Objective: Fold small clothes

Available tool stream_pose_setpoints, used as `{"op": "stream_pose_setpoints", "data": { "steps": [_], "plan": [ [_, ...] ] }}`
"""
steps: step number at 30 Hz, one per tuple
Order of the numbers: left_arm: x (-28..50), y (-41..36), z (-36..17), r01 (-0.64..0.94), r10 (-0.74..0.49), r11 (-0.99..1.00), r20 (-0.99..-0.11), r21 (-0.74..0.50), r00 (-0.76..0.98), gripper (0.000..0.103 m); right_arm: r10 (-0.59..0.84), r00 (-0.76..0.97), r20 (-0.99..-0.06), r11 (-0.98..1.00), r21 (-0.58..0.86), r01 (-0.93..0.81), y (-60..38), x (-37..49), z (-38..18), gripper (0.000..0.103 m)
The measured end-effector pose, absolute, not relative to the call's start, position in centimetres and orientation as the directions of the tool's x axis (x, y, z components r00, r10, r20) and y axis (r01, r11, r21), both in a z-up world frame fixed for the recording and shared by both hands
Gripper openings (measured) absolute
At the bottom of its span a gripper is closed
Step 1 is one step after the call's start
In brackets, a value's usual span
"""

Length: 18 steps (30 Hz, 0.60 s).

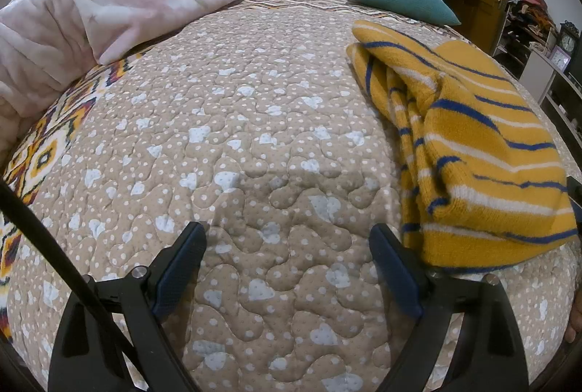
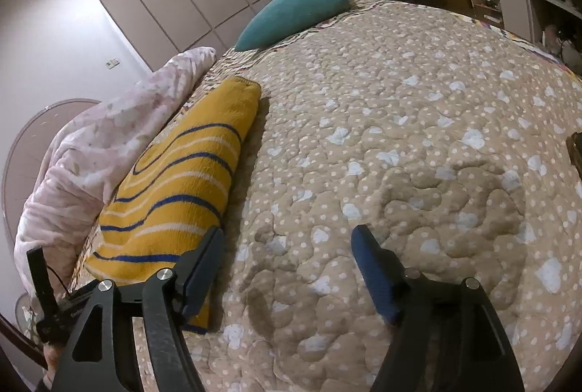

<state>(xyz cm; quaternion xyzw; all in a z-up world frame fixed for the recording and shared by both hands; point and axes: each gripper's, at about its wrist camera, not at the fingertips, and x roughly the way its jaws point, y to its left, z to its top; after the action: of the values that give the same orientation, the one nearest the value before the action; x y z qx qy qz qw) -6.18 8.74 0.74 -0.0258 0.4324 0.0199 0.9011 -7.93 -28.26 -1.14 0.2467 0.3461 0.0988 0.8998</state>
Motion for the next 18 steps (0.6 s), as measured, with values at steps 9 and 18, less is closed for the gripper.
{"op": "stream_pose_setpoints", "data": {
  "steps": [9, 18],
  "plan": [
    [-6.22, 8.74, 0.75, -0.058, 0.014, 0.998, -0.780, -0.029, 0.626, 0.091, 0.348, 0.742, -0.573, 0.859, 0.513, -0.006, -28.11, -7.94, -1.15, 0.078],
    [-6.20, 8.74, 0.76, -0.058, 0.014, 0.998, -0.780, -0.029, 0.626, 0.091, 0.346, 0.743, -0.573, 0.859, 0.513, -0.005, -28.09, -7.94, -1.13, 0.079]
  ]
}}
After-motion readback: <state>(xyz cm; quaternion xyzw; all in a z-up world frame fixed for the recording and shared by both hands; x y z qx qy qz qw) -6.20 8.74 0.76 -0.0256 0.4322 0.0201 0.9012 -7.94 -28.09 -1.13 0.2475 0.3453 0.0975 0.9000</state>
